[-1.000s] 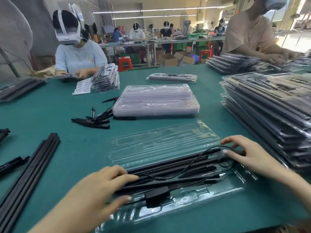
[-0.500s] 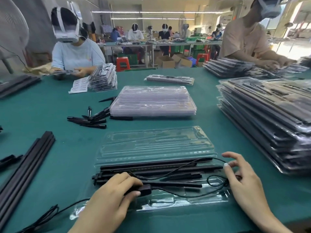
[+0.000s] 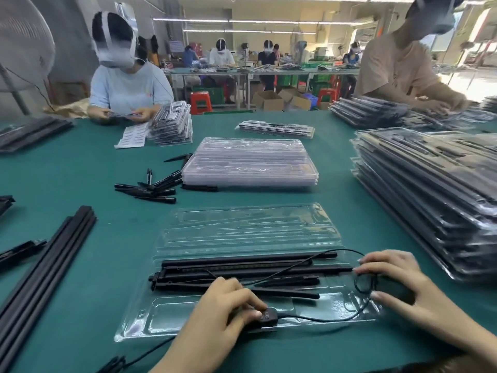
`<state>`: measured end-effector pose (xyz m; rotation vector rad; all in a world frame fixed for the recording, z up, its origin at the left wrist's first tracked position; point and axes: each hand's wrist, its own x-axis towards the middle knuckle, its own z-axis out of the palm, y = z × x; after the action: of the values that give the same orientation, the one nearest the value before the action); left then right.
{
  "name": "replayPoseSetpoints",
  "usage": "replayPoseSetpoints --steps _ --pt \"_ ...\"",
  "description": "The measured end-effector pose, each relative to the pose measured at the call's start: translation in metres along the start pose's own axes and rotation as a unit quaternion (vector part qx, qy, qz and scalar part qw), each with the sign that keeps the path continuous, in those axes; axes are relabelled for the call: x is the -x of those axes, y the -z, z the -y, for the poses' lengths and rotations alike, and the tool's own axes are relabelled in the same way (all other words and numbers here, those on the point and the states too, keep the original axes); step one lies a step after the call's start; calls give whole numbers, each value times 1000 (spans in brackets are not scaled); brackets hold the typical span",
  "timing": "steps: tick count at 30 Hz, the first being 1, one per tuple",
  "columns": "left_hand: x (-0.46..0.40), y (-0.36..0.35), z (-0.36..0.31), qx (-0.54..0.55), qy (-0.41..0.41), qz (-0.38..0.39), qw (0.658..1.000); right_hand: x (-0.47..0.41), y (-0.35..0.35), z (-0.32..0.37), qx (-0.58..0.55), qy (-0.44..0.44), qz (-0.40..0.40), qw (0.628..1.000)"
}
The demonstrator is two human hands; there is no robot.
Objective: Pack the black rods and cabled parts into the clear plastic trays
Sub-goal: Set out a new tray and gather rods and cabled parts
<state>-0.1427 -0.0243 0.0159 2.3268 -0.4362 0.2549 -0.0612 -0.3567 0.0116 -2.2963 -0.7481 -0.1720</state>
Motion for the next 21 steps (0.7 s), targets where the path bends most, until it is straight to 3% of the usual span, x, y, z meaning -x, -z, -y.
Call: replayPoseSetpoints --steps 5,7,10,12,21 --pt "0 -2 6 -22 -32 -16 999 4 4 -10 -7 18 -39 999" --pt "-3 2 5 -94 -63 -5 994 5 1 -11 -21 12 -57 998" --pt "-7 6 -3 -256 -117 19 959 4 1 -11 -38 -11 -57 998" --pt "-5 1 -2 -296 -136 33 945 4 0 -10 -37 -17 -44 998" --pt "4 -5 3 -216 -125 -44 967 8 1 1 -91 -49 -97 990"
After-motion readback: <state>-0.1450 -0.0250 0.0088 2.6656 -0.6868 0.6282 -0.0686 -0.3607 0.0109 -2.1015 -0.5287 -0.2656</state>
